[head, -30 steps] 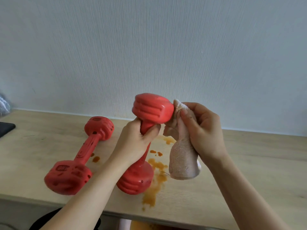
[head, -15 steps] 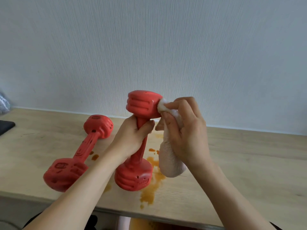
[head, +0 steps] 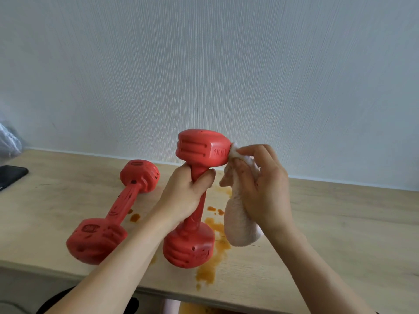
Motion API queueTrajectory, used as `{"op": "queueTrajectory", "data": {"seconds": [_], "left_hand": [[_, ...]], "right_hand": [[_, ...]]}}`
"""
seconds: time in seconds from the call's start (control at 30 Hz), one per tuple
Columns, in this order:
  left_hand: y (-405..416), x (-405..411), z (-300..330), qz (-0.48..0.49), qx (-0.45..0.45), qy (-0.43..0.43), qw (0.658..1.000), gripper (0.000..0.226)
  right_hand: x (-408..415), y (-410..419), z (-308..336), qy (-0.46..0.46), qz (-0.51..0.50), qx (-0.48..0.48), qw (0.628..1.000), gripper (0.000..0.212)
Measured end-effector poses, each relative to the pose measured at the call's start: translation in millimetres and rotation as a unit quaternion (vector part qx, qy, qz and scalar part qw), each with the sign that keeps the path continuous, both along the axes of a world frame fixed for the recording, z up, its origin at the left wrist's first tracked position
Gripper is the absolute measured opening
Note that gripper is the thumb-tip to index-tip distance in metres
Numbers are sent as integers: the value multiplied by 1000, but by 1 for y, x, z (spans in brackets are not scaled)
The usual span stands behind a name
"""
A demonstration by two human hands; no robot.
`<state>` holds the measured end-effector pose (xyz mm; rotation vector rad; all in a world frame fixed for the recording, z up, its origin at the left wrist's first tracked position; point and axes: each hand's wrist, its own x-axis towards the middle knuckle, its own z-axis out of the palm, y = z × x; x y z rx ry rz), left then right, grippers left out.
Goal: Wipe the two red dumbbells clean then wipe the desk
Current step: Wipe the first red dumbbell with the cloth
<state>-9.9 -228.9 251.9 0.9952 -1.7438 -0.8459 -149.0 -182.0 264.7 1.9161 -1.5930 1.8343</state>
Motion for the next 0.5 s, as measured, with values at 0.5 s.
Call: {"op": "queueTrajectory", "data": {"seconds": [0.5], "left_hand": [[0,0,-2,-62,-8,33,998,33]], "right_hand": [[0,-5,13,-130,62,103,984,11]]}}
